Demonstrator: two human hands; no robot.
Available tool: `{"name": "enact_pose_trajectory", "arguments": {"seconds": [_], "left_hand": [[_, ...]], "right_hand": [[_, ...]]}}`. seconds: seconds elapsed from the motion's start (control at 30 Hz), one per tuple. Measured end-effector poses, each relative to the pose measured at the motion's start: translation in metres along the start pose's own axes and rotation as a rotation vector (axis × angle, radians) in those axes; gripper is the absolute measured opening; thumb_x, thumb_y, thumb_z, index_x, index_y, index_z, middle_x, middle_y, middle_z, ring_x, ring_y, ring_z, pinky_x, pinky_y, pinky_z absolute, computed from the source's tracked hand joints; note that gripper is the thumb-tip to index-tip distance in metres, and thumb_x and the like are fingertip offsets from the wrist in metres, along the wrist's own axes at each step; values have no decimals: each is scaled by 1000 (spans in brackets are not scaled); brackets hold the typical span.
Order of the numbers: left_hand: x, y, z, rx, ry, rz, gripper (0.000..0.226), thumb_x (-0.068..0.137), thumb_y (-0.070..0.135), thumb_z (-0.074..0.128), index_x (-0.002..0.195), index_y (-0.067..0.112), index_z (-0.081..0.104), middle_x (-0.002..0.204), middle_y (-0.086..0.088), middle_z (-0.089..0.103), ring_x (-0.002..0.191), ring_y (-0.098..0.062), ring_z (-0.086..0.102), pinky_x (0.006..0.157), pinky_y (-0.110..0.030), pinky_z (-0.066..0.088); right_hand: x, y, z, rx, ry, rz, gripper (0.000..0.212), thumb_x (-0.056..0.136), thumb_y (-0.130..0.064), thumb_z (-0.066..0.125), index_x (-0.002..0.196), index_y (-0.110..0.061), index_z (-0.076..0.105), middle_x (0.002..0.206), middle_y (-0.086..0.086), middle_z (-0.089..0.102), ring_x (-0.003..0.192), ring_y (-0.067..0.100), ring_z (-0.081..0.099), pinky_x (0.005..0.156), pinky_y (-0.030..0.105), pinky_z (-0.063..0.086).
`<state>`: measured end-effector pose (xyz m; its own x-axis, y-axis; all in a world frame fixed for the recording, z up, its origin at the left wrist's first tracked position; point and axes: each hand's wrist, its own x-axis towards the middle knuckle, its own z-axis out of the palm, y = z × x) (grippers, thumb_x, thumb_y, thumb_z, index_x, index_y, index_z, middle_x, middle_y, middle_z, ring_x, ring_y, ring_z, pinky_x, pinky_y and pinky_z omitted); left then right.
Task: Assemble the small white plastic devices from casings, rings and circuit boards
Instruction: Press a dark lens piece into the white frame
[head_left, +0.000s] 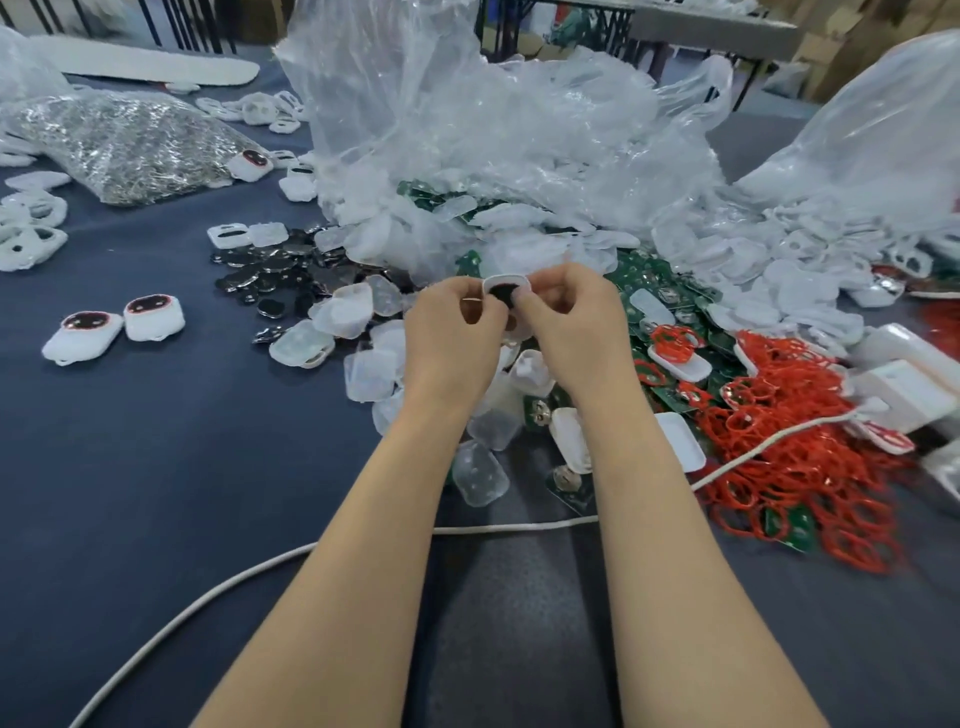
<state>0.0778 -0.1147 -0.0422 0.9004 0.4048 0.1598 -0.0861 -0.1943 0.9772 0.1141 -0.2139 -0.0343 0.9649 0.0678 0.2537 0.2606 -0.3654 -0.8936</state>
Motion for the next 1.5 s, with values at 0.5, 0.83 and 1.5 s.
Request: {"name": "enact_pose_trajectory", "arguments": {"seconds": [0.5, 0.83, 1.5], "left_hand": [[6, -7, -3, -49, 11, -33, 9, 91, 15, 61, 86, 22, 64, 78, -2, 72, 73, -14, 70, 76, -35, 59], [12, -3, -11, -271, 175, -195, 17, 90, 11, 62, 76, 20, 60, 73, 3, 61, 63, -8, 58, 49, -13, 47], [12, 1, -9, -510, 63, -383, 13, 94, 7, 55, 85, 14, 60, 95, -12, 64, 74, -20, 66, 61, -27, 59]], "right_hand": [[-2, 2, 7, 65, 1, 20, 4, 88, -19, 65, 86, -19, 61, 75, -7, 60, 70, 7, 58, 64, 16, 48], [0, 2, -58, -421, -43, 138, 16, 83, -10, 58, 85, -19, 71, 72, -13, 58, 66, 4, 53, 59, 21, 39], [-5, 3, -23, -233, -9, 14, 7, 89, -20, 62, 84, -23, 57, 68, -6, 55, 62, 7, 51, 56, 19, 38]]}}
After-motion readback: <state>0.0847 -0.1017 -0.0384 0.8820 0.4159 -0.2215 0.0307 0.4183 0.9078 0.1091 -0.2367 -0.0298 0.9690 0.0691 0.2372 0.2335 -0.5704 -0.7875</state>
